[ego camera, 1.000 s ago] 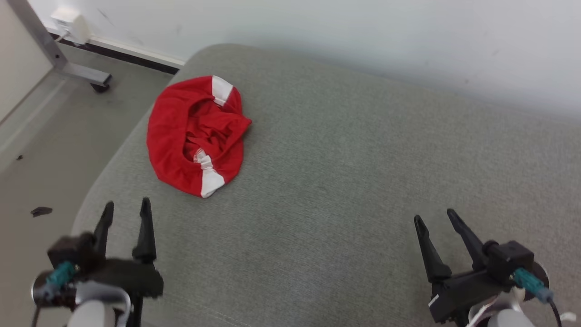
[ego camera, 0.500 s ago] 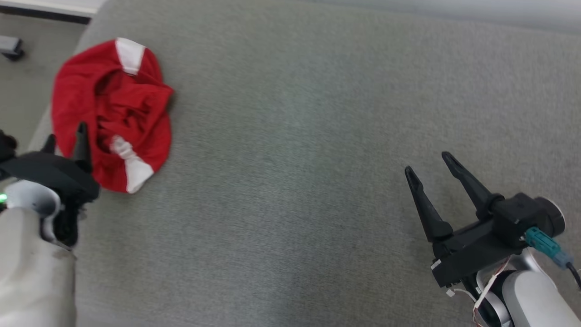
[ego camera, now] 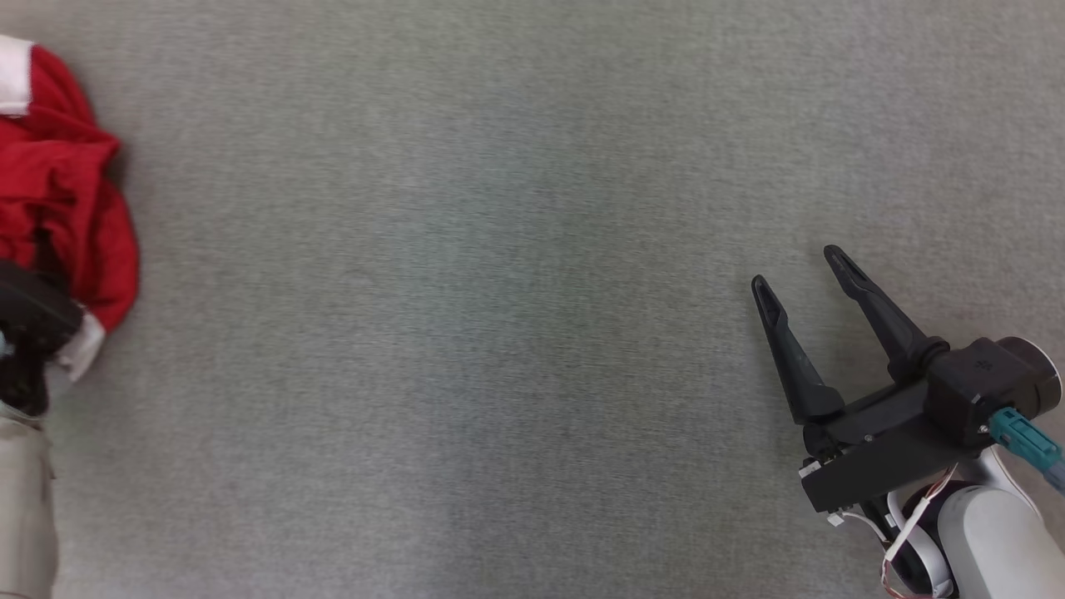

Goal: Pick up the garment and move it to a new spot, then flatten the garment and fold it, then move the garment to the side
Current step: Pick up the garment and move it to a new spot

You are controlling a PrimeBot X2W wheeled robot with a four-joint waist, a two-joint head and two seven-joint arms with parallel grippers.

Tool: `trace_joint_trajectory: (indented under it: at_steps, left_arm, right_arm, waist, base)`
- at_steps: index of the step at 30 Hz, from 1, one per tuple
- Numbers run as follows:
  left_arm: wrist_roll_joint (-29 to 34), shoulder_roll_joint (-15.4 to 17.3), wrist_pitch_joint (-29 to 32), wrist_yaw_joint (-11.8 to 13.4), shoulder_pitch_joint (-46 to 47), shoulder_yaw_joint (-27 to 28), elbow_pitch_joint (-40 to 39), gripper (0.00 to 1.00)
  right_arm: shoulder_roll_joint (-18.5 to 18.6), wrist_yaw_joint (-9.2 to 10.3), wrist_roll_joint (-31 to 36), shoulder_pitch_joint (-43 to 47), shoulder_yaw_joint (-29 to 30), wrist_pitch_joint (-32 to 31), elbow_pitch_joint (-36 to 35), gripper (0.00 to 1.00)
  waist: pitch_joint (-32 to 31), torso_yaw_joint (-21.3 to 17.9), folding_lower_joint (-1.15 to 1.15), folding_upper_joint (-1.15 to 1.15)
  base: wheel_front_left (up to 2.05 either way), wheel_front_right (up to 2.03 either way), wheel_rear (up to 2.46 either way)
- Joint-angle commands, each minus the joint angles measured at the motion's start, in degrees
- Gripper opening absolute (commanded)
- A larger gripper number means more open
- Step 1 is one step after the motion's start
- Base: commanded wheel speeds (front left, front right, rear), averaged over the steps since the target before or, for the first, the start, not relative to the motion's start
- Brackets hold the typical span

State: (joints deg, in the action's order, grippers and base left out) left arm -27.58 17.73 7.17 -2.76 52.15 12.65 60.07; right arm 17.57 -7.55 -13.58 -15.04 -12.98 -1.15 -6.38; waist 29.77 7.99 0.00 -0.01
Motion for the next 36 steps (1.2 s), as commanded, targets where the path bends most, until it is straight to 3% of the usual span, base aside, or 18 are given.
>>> trace_joint_trajectory:
  at_steps: [1,2,6,14,18,23,28,36]
  left_arm:
    - [-0.21,-2.9,2.32,-0.31,-1.59,-0.94,2.51,0.6]
    - [-0.18,-3.1,2.0,-1.02,-1.36,-1.26,2.74,0.0]
    - [-0.22,-2.47,0.41,-2.1,-0.99,-1.74,3.67,0.0]
    - [1.13,4.11,-3.32,-4.27,-0.42,-4.03,-2.78,0.0]
    - [-0.39,5.05,0.08,-4.72,0.61,-5.72,-9.18,0.0]
    - [-1.85,5.6,6.21,-4.62,0.75,-9.73,-22.79,0.0]
    - [-4.38,2.88,11.69,-4.64,-1.54,-12.93,-37.56,0.0]
    - [-5.75,-7.52,15.37,-0.79,-7.27,-19.04,-51.93,0.0]
  right_arm:
    - [-0.27,0.15,0.05,0.1,0.12,0.21,-0.1,1.0]
    - [-0.4,0.15,0.05,0.05,0.18,0.27,0.0,1.0]
    - [-1.32,0.16,-0.32,-0.03,0.52,1.61,1.21,1.0]
    - [-5.06,0.15,-2.37,-0.27,-2.17,7.0,8.52,1.0]
    - [-7.23,0.16,-3.6,-0.67,-3.93,10.46,13.42,1.0]
    - [-9.3,0.15,-5.31,-0.57,-5.29,13.58,18.71,1.0]
    - [-10.03,0.16,-6.19,-1.06,-5.53,15.16,21.25,1.0]
    - [-9.79,0.16,-6.36,-1.23,-5.37,15.89,22.2,1.0]
  waist:
    - [2.22,-2.51,0.0,0.01]
    - [2.11,-2.62,0.0,0.01]
    - [0.38,-2.61,0.0,0.01]
    - [-8.1,-3.4,0.0,0.01]
    - [-13.35,-4.68,0.0,0.01]
    - [-18.93,-6.92,0.0,0.01]
    - [-21.39,-10.27,0.0,0.01]
    - [-21.4,-17.26,0.0,0.01]
  base:
    - [0.0,0.0,0.0]
    - [0.0,0.0,0.0]
    - [0.0,0.0,0.0]
    - [0.0,0.0,0.0]
    - [0.0,0.0,0.0]
    - [0.0,0.0,0.0]
    - [0.0,0.0,0.0]
    - [0.0,0.0,0.0]
